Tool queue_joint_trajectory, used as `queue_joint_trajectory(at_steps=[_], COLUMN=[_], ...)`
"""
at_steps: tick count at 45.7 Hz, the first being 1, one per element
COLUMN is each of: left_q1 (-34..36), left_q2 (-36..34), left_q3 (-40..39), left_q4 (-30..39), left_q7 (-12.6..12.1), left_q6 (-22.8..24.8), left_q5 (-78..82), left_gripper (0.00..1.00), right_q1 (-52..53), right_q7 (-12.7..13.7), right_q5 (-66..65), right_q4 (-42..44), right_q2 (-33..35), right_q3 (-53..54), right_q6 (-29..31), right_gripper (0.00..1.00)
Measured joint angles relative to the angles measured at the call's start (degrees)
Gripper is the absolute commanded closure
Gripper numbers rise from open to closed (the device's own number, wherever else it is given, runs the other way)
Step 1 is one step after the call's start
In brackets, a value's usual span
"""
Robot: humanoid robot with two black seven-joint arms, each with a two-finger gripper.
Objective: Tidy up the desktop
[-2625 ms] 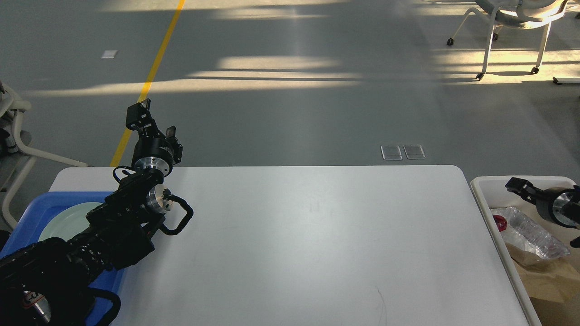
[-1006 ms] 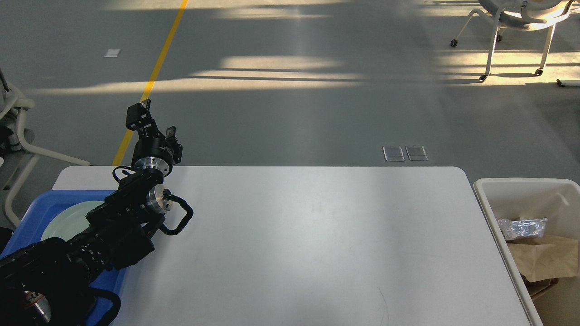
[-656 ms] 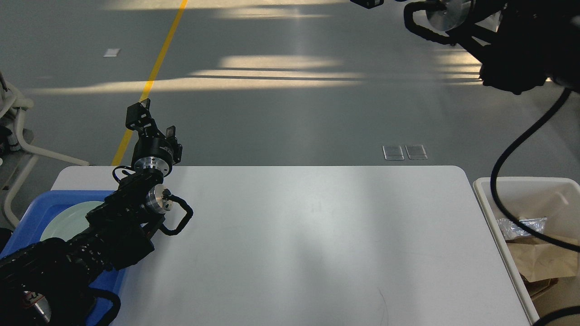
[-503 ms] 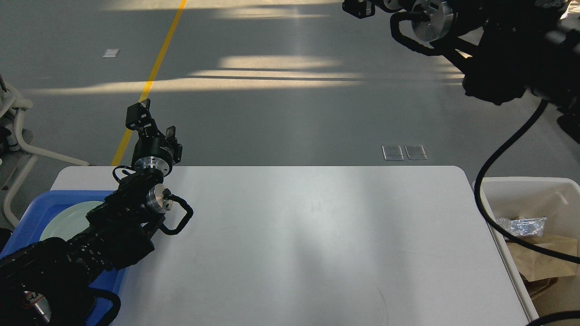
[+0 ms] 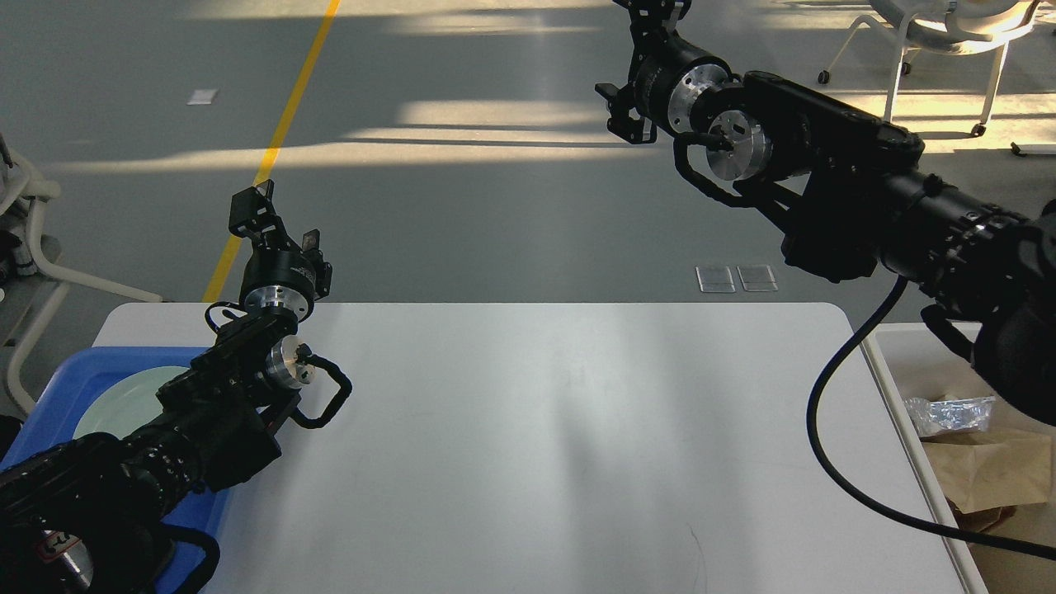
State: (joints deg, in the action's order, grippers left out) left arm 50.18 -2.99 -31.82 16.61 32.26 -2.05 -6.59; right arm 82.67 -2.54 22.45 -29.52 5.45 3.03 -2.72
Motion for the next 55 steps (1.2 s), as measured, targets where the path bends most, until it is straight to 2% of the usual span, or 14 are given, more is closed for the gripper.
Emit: queue_joint_trajectory(at_steps=[10,16,55], left_q1=[0.00,0.00,0.00], left_q2=[0.00,0.00,0.00], left_q3=[0.00,0.00,0.00], left_q4=[0.00,0.00,0.00], left_q7=[0.00,0.00,0.00], left_q6=[0.02,0.02,0.02], left_q5=[0.00,0.00,0.00], left_gripper=[0.04,0.04,0.04], right_q1=[-3.67,-5.42,-11.76], right_q7=[-0.13,-0.24,-0.72], right_q5=[0.54,0.53,0.49], right_q4=[10.51,12.29,12.91], right_q2=[-6.20,-7.20,-7.37], right_q3=[13.37,18.12,22.56], right_q6=[-3.69,-4.32,-4.49], right_gripper=[0.00,0.00,0.00])
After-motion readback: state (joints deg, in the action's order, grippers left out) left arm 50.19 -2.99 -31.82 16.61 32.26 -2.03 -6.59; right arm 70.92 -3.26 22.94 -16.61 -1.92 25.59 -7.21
